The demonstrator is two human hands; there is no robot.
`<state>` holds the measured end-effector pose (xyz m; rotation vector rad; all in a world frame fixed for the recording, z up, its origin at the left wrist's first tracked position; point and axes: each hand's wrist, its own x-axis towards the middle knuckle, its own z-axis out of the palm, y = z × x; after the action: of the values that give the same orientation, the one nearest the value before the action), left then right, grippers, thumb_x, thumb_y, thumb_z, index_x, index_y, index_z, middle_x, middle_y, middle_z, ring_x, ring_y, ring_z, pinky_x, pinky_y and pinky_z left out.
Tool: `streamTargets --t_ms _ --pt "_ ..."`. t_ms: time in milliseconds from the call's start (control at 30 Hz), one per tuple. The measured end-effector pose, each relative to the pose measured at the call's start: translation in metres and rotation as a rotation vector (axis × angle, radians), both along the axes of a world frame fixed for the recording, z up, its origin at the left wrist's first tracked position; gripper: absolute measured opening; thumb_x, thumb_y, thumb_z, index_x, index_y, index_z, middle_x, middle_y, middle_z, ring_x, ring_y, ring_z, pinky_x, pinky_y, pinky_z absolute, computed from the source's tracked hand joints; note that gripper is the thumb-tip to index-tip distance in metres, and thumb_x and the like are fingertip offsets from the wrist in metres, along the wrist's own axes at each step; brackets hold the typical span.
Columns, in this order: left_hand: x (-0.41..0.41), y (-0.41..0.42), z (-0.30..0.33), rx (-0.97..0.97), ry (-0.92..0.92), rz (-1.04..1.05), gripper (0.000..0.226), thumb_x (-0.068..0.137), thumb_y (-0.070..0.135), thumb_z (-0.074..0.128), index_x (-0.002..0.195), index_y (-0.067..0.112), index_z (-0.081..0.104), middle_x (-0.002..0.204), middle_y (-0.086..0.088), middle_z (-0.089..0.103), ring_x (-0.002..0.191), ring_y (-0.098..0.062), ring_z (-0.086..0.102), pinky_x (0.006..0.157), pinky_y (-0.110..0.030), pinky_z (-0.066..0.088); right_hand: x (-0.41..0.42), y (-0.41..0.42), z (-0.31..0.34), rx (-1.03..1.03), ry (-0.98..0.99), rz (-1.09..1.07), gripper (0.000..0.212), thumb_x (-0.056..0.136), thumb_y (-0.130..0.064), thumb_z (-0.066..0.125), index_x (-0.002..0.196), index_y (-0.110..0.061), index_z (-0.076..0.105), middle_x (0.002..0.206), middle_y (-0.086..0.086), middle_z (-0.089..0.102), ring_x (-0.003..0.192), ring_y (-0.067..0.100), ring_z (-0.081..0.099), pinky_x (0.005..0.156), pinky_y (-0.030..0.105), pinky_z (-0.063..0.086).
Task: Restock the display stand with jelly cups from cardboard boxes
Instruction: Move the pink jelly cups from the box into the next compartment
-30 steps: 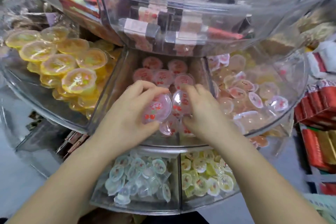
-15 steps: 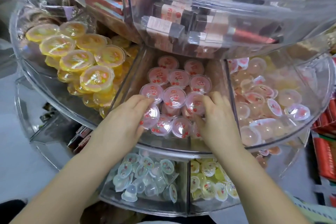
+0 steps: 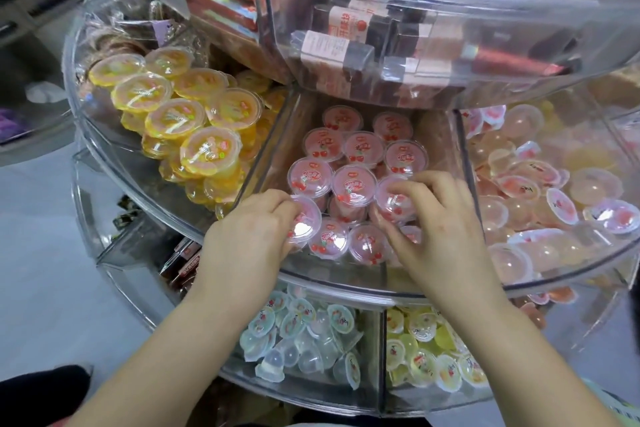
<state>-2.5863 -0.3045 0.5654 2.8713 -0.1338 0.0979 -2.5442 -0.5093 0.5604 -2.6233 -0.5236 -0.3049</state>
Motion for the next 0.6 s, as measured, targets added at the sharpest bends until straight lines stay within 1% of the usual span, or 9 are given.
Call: streamTargets --t_ms 67,133,167,200,267,333,400,467,600 --pt "-0.001 0.003 -0.002 -0.007 -0.012 -0.029 0.042 0.052 -0.001 0.084 0.091 0.008 0.07 0.095 -0.005 0.07 0.085 -0.027 0.068 0.055 -0.04 0.058 -0.003 0.007 0.004 0.096 0.014 0.103 0.02 0.077 -0.013 0.073 0.096 -0.012 0.065 0.092 0.002 0.06 0.087 0.018 0.053 0.077 0.019 0.038" --pt "-0.001 0.006 -0.004 -0.009 -0.017 -0.044 0.035 0.059 -0.006 0.078 0.091 0.005 0.07 0.095 -0.009 0.07 0.092 -0.029 0.067 0.06 -0.042 0.058 -0.002 0.018 0.005 0.107 0.075 0.2 0.015 0.078 -0.014 0.072 0.092 -0.016 0.066 0.084 -0.004 0.064 0.078 0.01 0.056 0.069 0.019 0.042" --pt "-0.001 0.008 -0.004 -0.006 -0.023 -0.046 0.03 0.062 -0.007 0.076 0.089 0.004 0.069 0.094 -0.009 0.069 0.093 -0.029 0.067 0.059 -0.043 0.058 -0.001 0.025 0.004 0.081 0.116 0.232 0.017 0.077 -0.015 0.072 0.093 -0.017 0.066 0.084 -0.005 0.066 0.076 0.012 0.059 0.068 0.021 0.045" --pt "-0.001 0.008 -0.004 0.005 -0.035 -0.047 0.025 0.064 -0.006 0.076 0.085 0.004 0.068 0.091 -0.009 0.068 0.09 -0.029 0.066 0.057 -0.042 0.057 0.0 0.032 0.003 0.048 0.172 0.252 0.021 0.078 -0.017 0.071 0.098 -0.019 0.065 0.086 -0.004 0.068 0.078 0.015 0.062 0.069 0.026 0.049" --pt "-0.002 0.009 -0.004 0.044 -0.072 -0.053 0.02 0.062 -0.001 0.079 0.074 0.004 0.065 0.077 -0.009 0.065 0.075 -0.028 0.065 0.048 -0.037 0.053 0.003 0.046 -0.001 -0.008 0.27 0.281 0.031 0.081 -0.023 0.066 0.111 -0.023 0.06 0.095 -0.003 0.07 0.087 0.021 0.065 0.074 0.036 0.052" --pt "-0.002 0.011 -0.002 0.057 -0.111 -0.069 0.021 0.061 0.004 0.083 0.07 0.005 0.063 0.069 -0.008 0.061 0.066 -0.027 0.062 0.044 -0.033 0.05 0.003 0.056 -0.006 -0.054 0.293 0.305 0.038 0.083 -0.028 0.063 0.121 -0.027 0.054 0.102 0.0 0.07 0.092 0.025 0.065 0.076 0.039 0.052" --pt "-0.001 0.015 -0.002 0.049 -0.125 -0.115 0.02 0.064 0.005 0.082 0.075 0.005 0.066 0.07 -0.007 0.062 0.067 -0.028 0.062 0.045 -0.035 0.051 0.003 0.061 -0.01 -0.071 0.273 0.306 0.037 0.085 -0.028 0.061 0.12 -0.026 0.051 0.099 0.002 0.071 0.09 0.028 0.066 0.072 0.04 0.053" --pt "0.0 0.02 -0.003 0.045 -0.111 -0.173 0.02 0.065 0.003 0.081 0.08 0.007 0.069 0.073 -0.006 0.064 0.067 -0.027 0.063 0.049 -0.036 0.053 0.004 0.061 -0.014 -0.018 0.263 0.285 0.032 0.084 -0.024 0.062 0.115 -0.024 0.054 0.096 0.004 0.071 0.087 0.03 0.066 0.07 0.041 0.054" --pt "0.0 0.018 -0.001 0.056 -0.112 -0.182 0.02 0.062 0.002 0.081 0.076 0.01 0.069 0.071 -0.004 0.065 0.064 -0.024 0.063 0.048 -0.032 0.052 0.004 0.052 -0.017 0.091 0.295 0.235 0.029 0.079 -0.012 0.065 0.106 -0.021 0.059 0.091 0.003 0.072 0.083 0.027 0.067 0.072 0.041 0.054"
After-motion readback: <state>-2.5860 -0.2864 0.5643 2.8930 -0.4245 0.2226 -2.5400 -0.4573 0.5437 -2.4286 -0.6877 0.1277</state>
